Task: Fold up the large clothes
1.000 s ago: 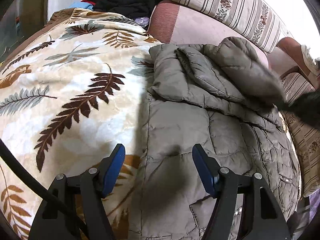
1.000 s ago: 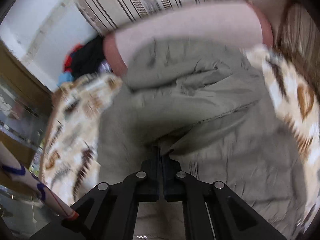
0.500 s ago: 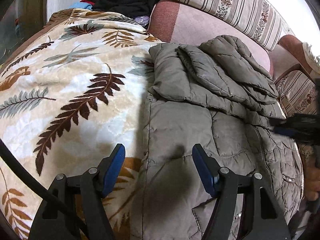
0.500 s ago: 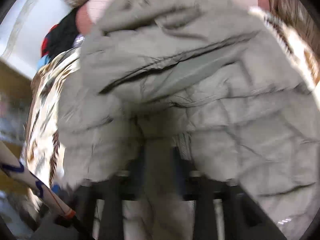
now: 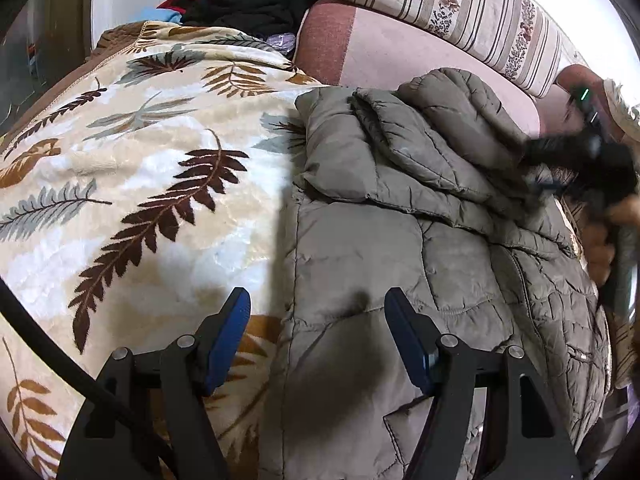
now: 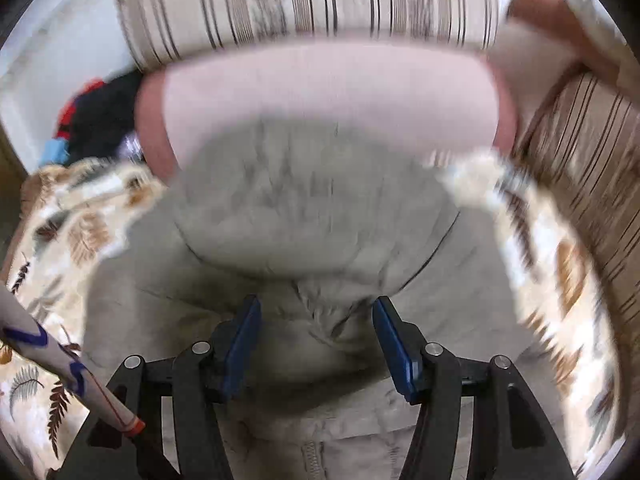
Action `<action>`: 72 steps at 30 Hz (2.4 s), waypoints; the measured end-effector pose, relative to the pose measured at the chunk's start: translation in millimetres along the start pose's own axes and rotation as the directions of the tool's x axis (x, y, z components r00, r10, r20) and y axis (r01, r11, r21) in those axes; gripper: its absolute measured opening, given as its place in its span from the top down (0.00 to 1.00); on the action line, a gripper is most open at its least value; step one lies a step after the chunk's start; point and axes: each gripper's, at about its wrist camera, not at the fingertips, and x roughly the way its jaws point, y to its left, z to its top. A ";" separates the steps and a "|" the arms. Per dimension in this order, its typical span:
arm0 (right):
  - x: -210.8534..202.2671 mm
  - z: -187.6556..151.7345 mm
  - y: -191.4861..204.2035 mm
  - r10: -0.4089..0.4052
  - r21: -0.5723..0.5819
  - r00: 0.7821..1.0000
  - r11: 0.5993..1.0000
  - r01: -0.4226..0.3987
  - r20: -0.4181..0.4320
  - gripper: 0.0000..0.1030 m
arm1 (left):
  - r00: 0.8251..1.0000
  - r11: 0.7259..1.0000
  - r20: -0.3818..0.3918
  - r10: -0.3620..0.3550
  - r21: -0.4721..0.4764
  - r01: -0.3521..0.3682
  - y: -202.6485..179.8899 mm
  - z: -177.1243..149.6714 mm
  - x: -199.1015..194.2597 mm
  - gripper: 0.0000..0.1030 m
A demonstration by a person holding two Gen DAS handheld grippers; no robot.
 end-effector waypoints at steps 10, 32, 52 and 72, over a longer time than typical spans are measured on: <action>-29.4 -18.8 31.3 -0.010 -0.109 0.991 0.994 0.025 0.136 0.39 | 1.000 1.000 -0.005 0.002 0.002 -0.002 -1.2 0.2 1.5 0.33; 26.0 -63.3 131.2 0.097 -0.283 0.995 0.954 -0.101 -0.026 0.38 | 1.000 1.000 -0.012 0.023 -0.007 -0.023 2.9 -1.0 4.8 0.33; -47.5 -118.5 -12.6 0.137 -0.163 0.990 0.977 -0.137 -0.006 0.37 | 0.989 0.989 -0.019 0.149 -0.024 -0.149 -20.3 -34.8 -44.4 0.33; -66.7 -200.3 -123.5 0.109 -0.154 0.990 0.981 -0.121 -0.087 0.35 | 0.957 0.950 -0.069 0.283 -0.118 -0.290 -5.3 -55.2 -81.5 0.33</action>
